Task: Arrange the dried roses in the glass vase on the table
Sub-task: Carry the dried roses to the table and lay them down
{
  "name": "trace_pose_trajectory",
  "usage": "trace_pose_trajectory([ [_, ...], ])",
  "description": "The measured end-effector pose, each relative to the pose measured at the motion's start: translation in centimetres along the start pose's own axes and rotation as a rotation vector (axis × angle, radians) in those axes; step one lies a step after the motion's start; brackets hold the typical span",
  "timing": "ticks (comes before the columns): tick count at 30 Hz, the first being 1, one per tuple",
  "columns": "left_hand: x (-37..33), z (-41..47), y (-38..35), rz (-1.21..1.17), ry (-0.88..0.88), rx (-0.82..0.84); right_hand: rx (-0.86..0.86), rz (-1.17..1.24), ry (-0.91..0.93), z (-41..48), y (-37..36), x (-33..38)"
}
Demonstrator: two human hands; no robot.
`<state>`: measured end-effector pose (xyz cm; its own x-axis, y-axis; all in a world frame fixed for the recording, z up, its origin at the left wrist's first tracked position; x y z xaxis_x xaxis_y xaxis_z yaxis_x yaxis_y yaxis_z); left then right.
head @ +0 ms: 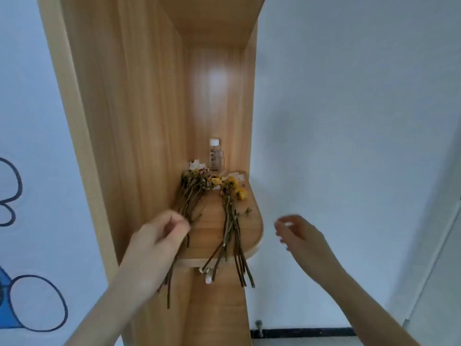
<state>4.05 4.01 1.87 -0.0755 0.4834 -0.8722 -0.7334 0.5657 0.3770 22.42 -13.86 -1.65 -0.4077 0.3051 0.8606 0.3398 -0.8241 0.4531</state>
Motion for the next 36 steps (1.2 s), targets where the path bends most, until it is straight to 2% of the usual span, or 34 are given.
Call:
trace_pose_trajectory([
  [2, -0.6, 2.8, -1.0, 0.265, -0.018, -0.012, 0.081, -0.086, -0.012, 2.5, -1.7, 1.8],
  [6, 0.5, 7.9, -3.8, 0.659, 0.142, 0.068, 0.245, -0.234, -0.06, 6.4, -6.5, 3.7],
  [13, 4.5, 11.6, -5.7, 0.932, 0.358, 0.14, 0.212, -0.512, -0.198, 9.1, -10.9, 1.6],
  [18, 6.2, 13.0, -5.8, 0.917, 0.424, 0.121, 0.188, -0.627, -0.206, 9.8, -11.9, 1.9],
  [21, 7.6, 13.3, -6.0, 0.902, 0.453, 0.134, 0.181, -0.598, -0.224, 10.2, -12.1, 1.8],
  [26, 8.5, 13.8, -6.3, 0.86, 0.495, 0.144, 0.178, -0.631, -0.152, 10.7, -12.3, 1.8],
  [29, 8.7, 14.1, -6.5, 0.875, 0.461, 0.164, 0.173, -0.663, -0.13, 10.9, -12.4, 1.7],
  [32, 8.7, 14.1, -6.5, 0.848, 0.411, 0.15, 0.162, -0.597, -0.173, 11.2, -11.9, 1.3],
  [36, 8.2, 13.8, -6.2, 0.688, 0.346, 0.152, 0.173, -0.462, -0.237, 11.3, -11.0, 0.6],
])
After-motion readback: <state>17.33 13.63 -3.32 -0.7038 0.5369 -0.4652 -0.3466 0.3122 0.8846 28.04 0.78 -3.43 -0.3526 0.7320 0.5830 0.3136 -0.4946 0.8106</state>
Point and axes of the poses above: each hand's wrist, its own z-axis towards the middle knuckle, its own y-axis out of the back of the hand, x = y × z, the point moved 6 cm from there along z, towards the middle knuckle
